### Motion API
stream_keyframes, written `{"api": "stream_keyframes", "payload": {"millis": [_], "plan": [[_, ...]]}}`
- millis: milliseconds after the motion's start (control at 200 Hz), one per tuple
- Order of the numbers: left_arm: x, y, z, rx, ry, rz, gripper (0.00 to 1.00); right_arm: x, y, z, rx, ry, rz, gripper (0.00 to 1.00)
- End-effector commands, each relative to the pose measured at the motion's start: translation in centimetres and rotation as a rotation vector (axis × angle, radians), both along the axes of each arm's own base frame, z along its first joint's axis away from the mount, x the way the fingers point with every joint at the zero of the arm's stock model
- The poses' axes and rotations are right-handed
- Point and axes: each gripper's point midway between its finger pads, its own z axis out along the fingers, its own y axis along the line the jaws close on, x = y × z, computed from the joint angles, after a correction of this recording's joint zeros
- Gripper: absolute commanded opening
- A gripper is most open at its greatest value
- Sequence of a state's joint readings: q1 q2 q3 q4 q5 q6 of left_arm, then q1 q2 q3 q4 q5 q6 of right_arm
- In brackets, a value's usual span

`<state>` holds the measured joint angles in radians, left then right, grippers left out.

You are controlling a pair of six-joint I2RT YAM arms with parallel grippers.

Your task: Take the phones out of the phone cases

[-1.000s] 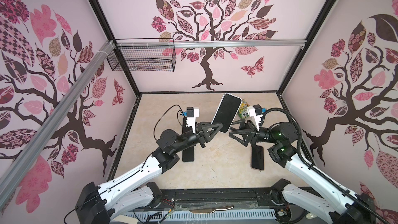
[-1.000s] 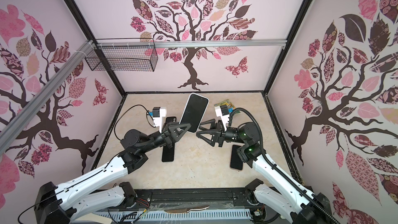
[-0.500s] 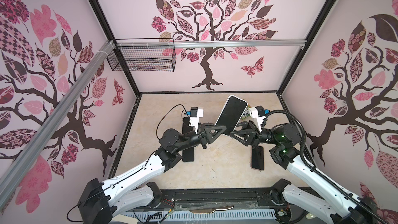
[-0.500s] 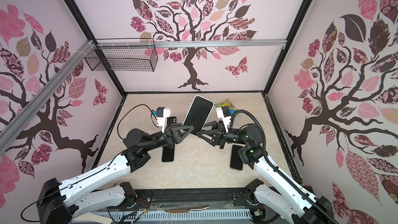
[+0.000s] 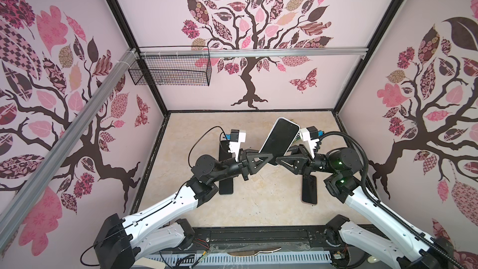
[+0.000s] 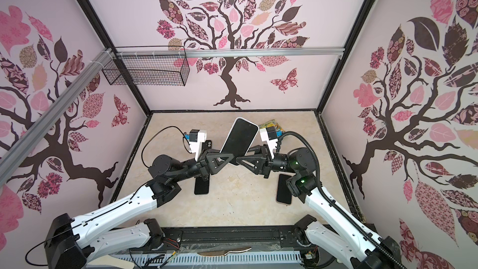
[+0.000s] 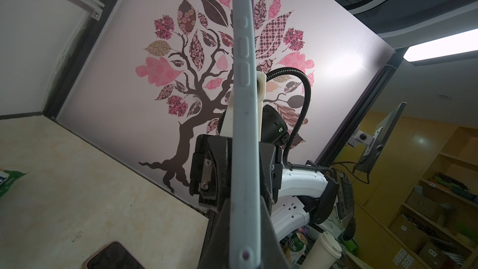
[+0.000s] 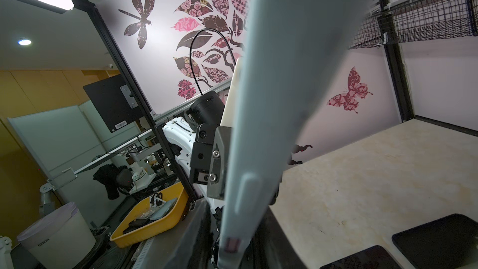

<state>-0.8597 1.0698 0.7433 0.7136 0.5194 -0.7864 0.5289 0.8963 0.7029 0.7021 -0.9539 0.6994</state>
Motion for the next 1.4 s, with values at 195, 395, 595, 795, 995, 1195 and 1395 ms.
{"api": "stream_keyframes", "payload": {"millis": [195,395,595,795,995,1195,1395], "plan": [[-1.0,0.7,4.1,-0.104,-0.089,-0.007,0.00,-0.7,-0.2,1.6,0.022,-0.057,0.004,0.30],[-1.0,0.7,4.3,-0.105,-0.092,-0.005,0.00,-0.6,-0.2,1.5,0.027,-0.046,0.003,0.30],[-1.0,0.2,3.7,-0.082,-0.088,-0.016,0.00,-0.3,-0.1,1.5,0.024,-0.035,-0.004,0.28],[-1.0,-0.4,2.9,-0.038,-0.098,-0.015,0.00,-0.1,-0.1,1.4,0.024,-0.023,-0.014,0.24],[-1.0,-0.7,2.4,-0.018,-0.098,-0.017,0.00,0.2,-0.1,1.4,0.027,-0.008,-0.026,0.20],[-0.7,-1.2,1.5,0.026,-0.099,-0.005,0.00,0.6,0.1,0.6,0.008,0.007,-0.036,0.15],[-0.3,-0.9,0.8,0.048,-0.091,0.030,0.00,0.5,-0.2,0.6,0.001,-0.002,-0.063,0.01]]}}
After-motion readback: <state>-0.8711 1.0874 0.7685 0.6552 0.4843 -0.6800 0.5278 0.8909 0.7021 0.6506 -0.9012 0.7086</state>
